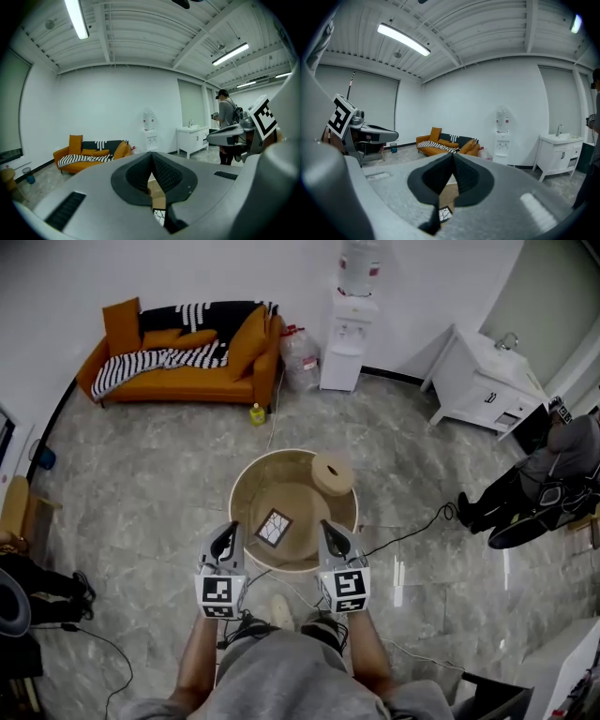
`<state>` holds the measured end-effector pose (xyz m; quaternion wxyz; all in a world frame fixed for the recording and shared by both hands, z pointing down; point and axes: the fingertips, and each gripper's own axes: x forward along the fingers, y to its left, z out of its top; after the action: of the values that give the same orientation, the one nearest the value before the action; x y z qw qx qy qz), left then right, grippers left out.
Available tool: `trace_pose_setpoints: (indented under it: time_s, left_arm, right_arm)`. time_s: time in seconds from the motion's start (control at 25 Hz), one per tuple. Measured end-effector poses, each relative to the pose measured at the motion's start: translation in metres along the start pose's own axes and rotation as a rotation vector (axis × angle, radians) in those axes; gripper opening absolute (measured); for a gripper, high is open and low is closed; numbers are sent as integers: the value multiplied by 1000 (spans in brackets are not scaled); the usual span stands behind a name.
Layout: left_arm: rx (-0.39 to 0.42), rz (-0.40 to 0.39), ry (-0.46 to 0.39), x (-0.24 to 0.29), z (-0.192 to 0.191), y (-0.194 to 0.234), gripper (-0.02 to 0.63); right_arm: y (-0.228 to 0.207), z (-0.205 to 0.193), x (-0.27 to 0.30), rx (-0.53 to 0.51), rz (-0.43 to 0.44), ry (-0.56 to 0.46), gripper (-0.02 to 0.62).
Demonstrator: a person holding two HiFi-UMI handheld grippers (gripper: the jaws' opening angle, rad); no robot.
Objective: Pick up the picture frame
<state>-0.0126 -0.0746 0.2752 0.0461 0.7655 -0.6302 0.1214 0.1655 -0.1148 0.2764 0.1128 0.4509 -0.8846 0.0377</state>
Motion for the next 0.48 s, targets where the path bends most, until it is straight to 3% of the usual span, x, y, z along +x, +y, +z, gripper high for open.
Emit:
trace_pose_setpoints:
  time_s: [0.48]
  left_arm:
    - [-47, 110, 11, 2, -16, 37, 17]
  right_arm:
    - [26, 12, 62, -66, 134, -3, -1]
